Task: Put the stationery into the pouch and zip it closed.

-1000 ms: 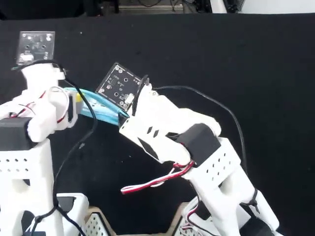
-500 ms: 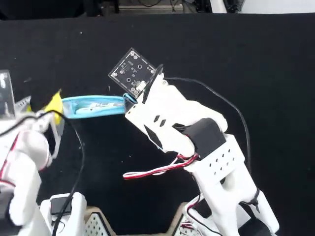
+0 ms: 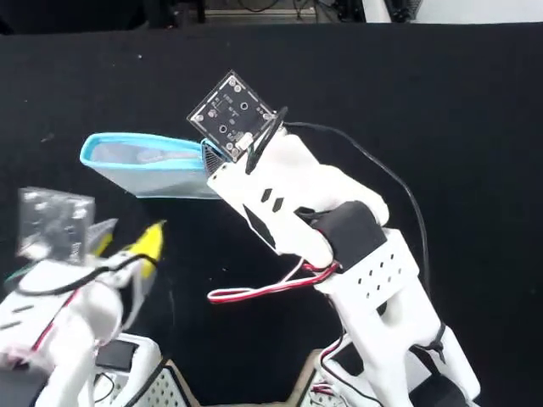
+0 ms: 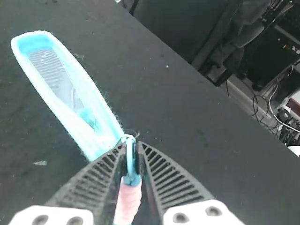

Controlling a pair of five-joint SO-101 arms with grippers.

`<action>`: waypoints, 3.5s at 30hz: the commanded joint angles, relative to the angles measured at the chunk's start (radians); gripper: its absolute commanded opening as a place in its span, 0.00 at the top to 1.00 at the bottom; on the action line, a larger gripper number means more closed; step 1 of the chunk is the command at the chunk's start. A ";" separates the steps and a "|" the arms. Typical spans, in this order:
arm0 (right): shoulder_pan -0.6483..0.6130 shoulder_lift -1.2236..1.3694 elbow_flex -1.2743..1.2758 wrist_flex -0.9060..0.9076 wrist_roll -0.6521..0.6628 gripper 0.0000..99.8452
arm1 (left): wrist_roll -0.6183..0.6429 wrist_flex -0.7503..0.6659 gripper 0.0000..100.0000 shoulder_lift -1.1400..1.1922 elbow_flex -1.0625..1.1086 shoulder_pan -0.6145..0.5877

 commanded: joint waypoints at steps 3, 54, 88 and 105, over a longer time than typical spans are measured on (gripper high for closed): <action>0.014 -0.007 -0.064 0.123 0.008 0.99 | -0.002 -0.305 0.82 -0.003 0.321 -0.018; -0.063 -0.002 -0.113 0.141 0.138 0.99 | 0.121 -0.400 0.75 -0.124 0.483 -0.012; -0.058 -0.008 -0.042 0.094 0.138 0.99 | 0.006 -0.511 0.71 -0.454 0.736 0.041; -0.058 -0.008 -0.041 0.115 0.133 0.99 | 0.021 -0.680 0.77 -0.454 0.839 0.111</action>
